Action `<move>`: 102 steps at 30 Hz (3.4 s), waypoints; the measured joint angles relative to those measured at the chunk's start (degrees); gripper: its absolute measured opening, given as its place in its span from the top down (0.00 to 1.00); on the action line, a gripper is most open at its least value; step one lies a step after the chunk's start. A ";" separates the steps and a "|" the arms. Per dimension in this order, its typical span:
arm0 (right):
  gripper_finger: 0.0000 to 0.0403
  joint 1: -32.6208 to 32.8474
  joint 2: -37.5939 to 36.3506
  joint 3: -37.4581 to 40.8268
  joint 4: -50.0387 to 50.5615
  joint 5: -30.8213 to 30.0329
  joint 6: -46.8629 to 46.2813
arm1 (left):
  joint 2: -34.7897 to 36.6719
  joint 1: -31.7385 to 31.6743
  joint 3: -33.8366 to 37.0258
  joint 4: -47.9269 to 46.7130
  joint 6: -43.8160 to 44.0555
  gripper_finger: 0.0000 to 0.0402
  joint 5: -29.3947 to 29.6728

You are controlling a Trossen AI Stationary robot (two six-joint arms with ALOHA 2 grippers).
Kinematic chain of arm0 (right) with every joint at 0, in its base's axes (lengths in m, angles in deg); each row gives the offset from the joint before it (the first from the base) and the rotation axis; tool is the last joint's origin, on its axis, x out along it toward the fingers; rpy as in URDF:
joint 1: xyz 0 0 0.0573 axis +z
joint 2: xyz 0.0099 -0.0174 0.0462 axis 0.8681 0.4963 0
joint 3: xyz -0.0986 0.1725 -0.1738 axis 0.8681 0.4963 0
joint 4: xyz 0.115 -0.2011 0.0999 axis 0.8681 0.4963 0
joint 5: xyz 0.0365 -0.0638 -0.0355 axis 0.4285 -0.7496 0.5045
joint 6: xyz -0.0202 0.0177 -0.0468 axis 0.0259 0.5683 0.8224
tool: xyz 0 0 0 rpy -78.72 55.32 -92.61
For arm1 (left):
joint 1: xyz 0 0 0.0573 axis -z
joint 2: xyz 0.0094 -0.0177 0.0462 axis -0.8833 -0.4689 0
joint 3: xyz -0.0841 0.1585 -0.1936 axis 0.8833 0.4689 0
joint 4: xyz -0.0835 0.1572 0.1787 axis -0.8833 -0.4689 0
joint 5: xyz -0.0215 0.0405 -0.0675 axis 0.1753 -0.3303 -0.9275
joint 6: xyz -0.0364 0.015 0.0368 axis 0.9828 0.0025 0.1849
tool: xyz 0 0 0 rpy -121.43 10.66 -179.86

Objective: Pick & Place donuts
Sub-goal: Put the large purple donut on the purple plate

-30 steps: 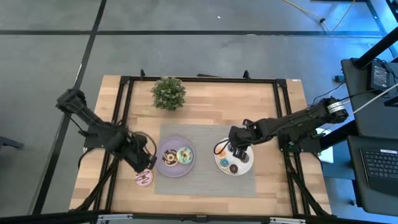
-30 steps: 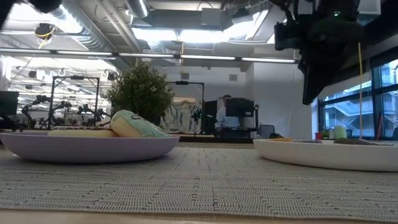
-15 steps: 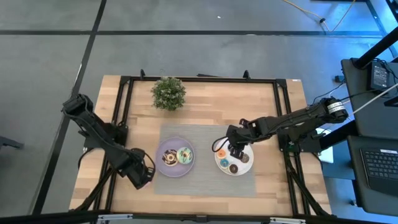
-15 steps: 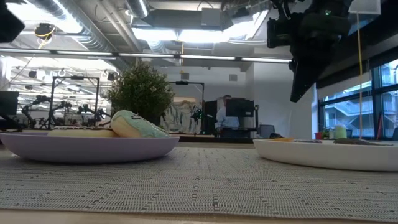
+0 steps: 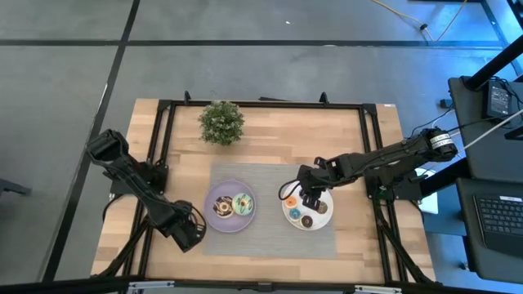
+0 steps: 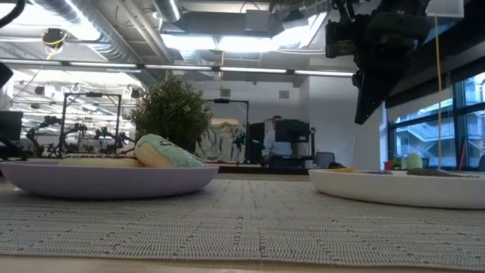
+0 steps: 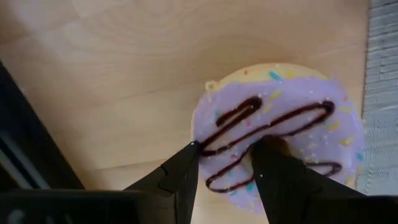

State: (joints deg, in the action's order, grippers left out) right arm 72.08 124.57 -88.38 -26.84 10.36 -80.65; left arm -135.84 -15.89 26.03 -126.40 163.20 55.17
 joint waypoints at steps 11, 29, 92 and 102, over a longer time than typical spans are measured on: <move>0.67 0.00 -0.02 0.00 -0.34 0.05 0.06 | -0.37 -0.17 0.78 2.04 -0.09 0.67 0.02; 0.67 0.00 -0.02 0.00 -0.30 0.02 1.51 | 2.41 -0.15 -1.28 -2.43 -0.13 0.91 3.22; 0.67 -0.04 -0.02 0.00 -0.38 -0.09 -0.07 | -2.95 -31.91 -12.05 -5.21 -55.51 0.68 8.02; 0.67 -0.04 -0.02 0.00 -0.34 -0.09 -0.03 | 1.31 -32.04 -12.05 -6.35 -55.32 0.66 8.70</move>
State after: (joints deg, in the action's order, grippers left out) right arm 72.04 124.55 -88.38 -27.18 10.27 -80.68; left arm -134.54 -47.93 13.98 -132.75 107.88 63.87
